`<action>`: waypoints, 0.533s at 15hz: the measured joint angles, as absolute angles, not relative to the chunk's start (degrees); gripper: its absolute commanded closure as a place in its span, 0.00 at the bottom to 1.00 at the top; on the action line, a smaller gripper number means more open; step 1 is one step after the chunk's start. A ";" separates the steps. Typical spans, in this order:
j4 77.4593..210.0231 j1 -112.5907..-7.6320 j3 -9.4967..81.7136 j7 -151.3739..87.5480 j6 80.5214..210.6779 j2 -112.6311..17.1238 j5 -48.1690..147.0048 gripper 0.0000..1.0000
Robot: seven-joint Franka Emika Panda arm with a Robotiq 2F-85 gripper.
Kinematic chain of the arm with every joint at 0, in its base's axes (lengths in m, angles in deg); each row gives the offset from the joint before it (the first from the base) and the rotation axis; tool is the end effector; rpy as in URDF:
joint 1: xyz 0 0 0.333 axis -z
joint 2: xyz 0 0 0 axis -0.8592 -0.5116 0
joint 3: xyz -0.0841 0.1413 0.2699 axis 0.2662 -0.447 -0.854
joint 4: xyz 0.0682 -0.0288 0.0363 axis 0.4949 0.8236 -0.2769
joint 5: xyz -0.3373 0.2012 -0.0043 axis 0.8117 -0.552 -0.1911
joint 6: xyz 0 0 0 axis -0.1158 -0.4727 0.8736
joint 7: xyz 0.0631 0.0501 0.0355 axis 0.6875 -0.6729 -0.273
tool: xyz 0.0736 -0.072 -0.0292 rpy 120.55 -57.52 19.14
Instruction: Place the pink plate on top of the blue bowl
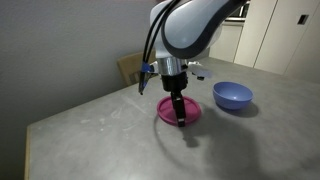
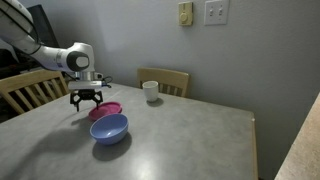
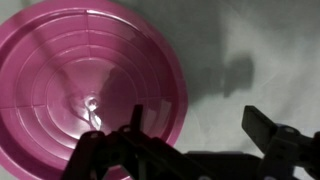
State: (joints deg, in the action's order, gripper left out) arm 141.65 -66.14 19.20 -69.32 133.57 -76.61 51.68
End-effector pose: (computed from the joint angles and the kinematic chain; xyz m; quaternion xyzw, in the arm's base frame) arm 0.6409 0.2090 0.1660 -0.8885 -0.4446 0.0974 0.0588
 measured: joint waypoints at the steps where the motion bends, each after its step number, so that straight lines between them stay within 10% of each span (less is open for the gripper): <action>1: 141.68 -66.12 19.19 -69.31 133.74 -77.11 51.60 0.00; 8: 141.67 -65.94 19.43 -67.26 134.49 -78.72 51.60 0.04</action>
